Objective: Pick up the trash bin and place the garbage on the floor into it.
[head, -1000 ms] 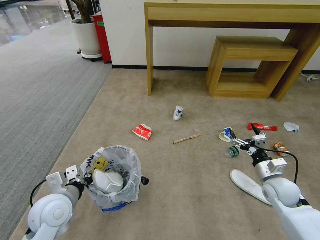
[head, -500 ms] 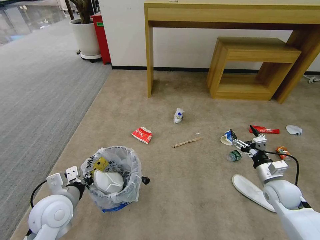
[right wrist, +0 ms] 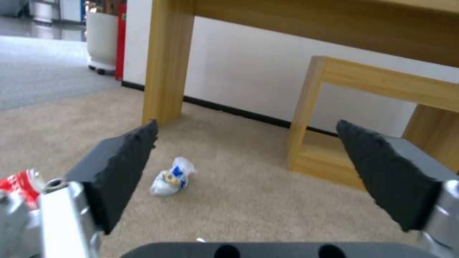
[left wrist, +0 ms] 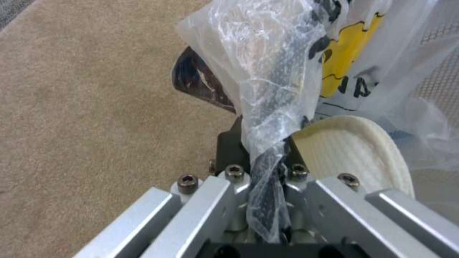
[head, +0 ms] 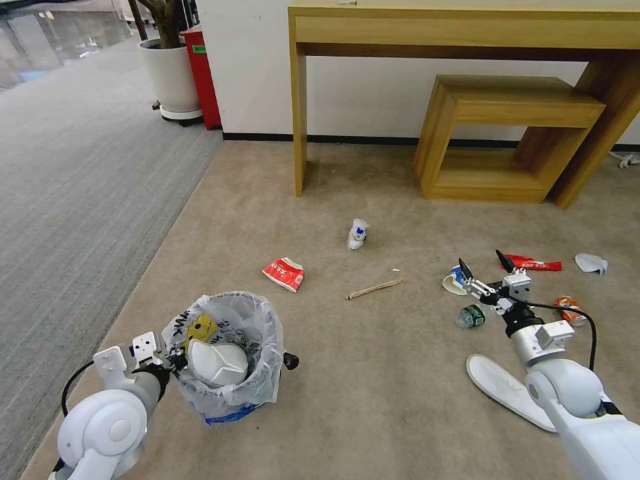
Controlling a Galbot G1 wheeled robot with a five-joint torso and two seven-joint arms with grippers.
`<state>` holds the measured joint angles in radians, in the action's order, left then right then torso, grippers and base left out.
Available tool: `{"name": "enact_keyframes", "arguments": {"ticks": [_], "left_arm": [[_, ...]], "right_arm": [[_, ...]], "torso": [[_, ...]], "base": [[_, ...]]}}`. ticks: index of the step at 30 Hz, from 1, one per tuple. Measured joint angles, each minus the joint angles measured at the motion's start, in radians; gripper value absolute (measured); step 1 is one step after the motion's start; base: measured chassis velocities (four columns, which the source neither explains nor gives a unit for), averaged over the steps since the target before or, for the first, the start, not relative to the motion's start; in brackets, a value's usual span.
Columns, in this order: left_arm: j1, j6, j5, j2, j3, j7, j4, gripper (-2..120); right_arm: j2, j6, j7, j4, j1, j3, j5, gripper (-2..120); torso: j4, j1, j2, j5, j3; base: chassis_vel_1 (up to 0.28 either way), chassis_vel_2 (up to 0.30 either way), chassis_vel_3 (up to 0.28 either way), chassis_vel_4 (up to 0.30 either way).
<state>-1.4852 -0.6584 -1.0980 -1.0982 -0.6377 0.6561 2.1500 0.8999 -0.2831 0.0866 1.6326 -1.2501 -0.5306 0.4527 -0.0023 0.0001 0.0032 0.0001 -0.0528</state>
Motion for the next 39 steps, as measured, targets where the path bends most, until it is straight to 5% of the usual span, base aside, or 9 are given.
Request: {"name": "enact_keyframes", "arguments": {"ticks": [12,26,39], "left_arm": [[0.006,0.003,0.009,0.001,0.003,-0.01,-0.023,0],[0.015,0.007,0.018,0.004,0.015,-0.018,-0.04,0],[0.015,0.011,0.02,0.007,0.014,-0.023,-0.044,0]], "right_arm": [[-0.115,-0.074,0.132,-0.102,-0.106,-0.038,-0.084,100],[-0.238,-0.11,0.227,-0.08,-0.248,-0.106,-0.215,100],[-0.271,-0.18,0.327,-0.07,-0.317,-0.133,-0.326,100]], "torso": [[-0.0001,0.0,0.0,-0.0001,0.0],[0.0,0.0,0.0,-0.0001,0.0],[0.0001,0.0,0.0,-0.0001,0.0]], "base": [[0.0,0.0,0.0,0.0],[0.0,0.0,0.0,0.0],[0.0,0.0,0.0,0.0]]}}
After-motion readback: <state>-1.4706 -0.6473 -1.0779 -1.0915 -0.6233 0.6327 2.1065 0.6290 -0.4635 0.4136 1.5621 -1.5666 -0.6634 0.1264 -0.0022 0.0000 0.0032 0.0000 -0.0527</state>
